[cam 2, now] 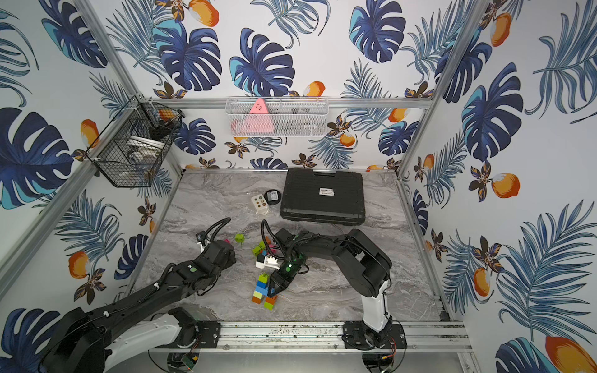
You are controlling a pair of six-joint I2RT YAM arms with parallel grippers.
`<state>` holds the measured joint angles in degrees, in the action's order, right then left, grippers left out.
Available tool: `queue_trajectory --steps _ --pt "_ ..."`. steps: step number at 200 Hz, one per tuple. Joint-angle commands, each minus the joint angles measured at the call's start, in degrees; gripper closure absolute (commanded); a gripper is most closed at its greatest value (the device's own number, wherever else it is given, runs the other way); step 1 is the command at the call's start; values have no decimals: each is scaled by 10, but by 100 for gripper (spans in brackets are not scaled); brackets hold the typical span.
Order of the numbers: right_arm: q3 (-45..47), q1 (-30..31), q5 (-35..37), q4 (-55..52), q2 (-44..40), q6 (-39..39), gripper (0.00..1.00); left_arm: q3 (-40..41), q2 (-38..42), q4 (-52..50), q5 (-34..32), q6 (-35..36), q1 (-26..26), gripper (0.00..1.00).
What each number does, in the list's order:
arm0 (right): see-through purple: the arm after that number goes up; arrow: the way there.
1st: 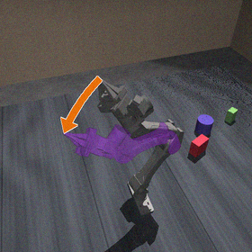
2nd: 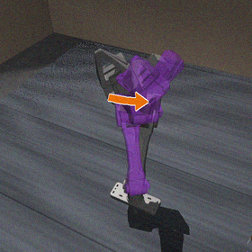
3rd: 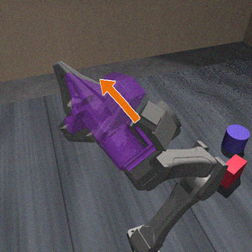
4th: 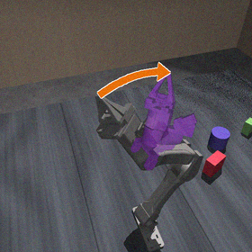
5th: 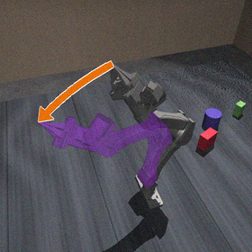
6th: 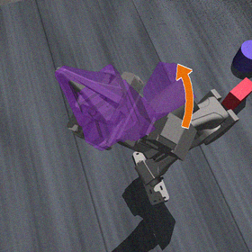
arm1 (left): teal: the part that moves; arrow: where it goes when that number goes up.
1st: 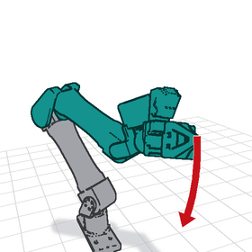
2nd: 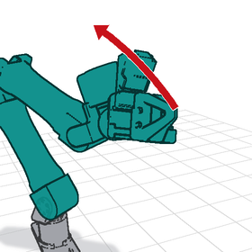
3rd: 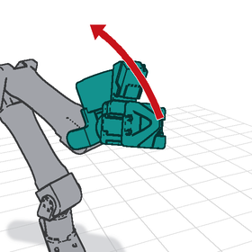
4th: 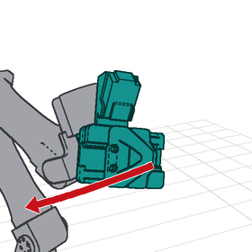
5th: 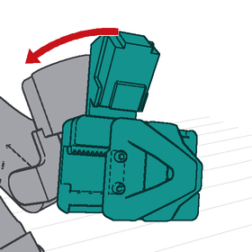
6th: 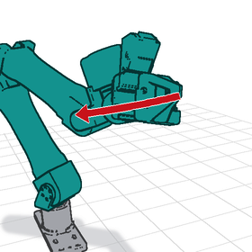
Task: Assemble the letter h with lego
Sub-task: Place the lego brick at the center of the board.
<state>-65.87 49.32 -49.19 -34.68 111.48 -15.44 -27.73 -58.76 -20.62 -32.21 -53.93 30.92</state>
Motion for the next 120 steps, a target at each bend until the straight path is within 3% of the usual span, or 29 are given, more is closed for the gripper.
queue_trajectory --steps 1,66,120 --pt "-18 1 -20 -10 22 3 57 0 1 -9 -18 -8 -1 18" --pt "-47 3 10 37 55 59 52 0 4 -16 -25 -13 -1 17" --pt "-95 32 44 58 93 87 60 -1 13 -31 -36 -21 -1 17"
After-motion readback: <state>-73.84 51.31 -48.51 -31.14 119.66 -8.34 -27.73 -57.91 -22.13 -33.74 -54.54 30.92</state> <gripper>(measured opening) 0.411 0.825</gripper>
